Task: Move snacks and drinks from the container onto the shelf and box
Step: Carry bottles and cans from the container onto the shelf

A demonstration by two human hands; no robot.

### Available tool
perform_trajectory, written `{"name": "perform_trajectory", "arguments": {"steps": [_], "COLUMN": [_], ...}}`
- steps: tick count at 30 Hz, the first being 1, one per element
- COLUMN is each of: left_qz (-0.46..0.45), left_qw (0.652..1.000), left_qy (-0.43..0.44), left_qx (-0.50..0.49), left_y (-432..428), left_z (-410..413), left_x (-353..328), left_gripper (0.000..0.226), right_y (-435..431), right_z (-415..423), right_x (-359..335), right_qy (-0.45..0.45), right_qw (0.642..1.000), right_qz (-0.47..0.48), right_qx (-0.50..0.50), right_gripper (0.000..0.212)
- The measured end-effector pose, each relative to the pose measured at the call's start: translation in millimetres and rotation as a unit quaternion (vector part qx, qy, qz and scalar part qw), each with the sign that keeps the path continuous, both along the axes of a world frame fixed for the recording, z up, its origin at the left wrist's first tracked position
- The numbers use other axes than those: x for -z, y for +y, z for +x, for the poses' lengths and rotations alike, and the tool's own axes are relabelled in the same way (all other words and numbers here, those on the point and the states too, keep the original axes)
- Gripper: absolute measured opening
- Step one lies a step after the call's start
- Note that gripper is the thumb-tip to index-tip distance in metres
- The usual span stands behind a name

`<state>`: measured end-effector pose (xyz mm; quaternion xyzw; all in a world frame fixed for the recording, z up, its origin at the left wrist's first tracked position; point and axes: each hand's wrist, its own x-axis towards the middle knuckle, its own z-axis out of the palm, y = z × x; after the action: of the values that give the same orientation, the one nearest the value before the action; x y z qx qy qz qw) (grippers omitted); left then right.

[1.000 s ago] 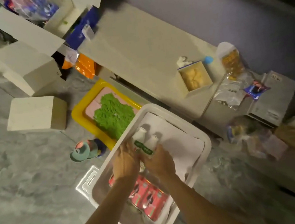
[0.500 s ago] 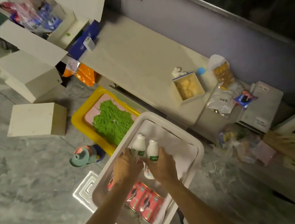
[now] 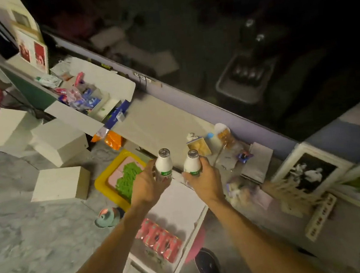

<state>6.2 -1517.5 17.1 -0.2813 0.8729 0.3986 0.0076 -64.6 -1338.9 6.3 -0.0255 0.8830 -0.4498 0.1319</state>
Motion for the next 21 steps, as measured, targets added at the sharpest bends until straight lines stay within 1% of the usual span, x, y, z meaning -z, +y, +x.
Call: {"name": "perform_trajectory", "arguments": {"steps": [2, 4, 6, 9, 11, 15, 19, 21], "left_qz": [0.013, 0.025, 0.029, 0.039, 0.036, 0.019, 0.026, 0.044], "left_qw": [1.000, 0.998, 0.994, 0.983, 0.973, 0.952, 0.930, 0.918], "left_qy": [0.026, 0.053, 0.082, 0.120, 0.140, 0.167, 0.169, 0.170], "left_qx": [0.008, 0.035, 0.071, 0.133, 0.180, 0.256, 0.324, 0.357], "left_y": [1.0, 0.1, 1.4, 13.6, 26.3, 67.4, 126.9, 161.2], "left_z": [-3.0, -4.3, -4.7, -0.7, 2.5, 6.0, 11.9, 15.0], "left_x": [-36.4, -66.6, -96.1, -143.4, -169.4, -211.5, -238.8, -247.5], "left_gripper": [0.056, 0.062, 0.067, 0.067, 0.068, 0.070, 0.071, 0.071], "right_y": [11.0, 22.5, 34.0, 54.0, 69.5, 109.0, 163.9, 197.5], "right_z": [-0.1, 5.6, 15.2, 35.4, 50.7, 79.8, 104.6, 120.1], "right_x": [-39.4, -77.4, -113.3, -160.0, -187.9, -232.6, -263.0, -276.8], "right_qy": [0.032, 0.063, 0.085, 0.128, 0.136, 0.137, 0.150, 0.166], "right_qw": [0.999, 0.998, 0.996, 0.990, 0.987, 0.980, 0.967, 0.958], "right_qz": [-0.001, -0.009, -0.014, -0.017, -0.007, -0.014, -0.017, -0.013], "right_qx": [0.008, 0.018, 0.030, 0.059, 0.082, 0.140, 0.205, 0.234], "right_gripper": [0.058, 0.059, 0.060, 0.058, 0.059, 0.062, 0.068, 0.065]}}
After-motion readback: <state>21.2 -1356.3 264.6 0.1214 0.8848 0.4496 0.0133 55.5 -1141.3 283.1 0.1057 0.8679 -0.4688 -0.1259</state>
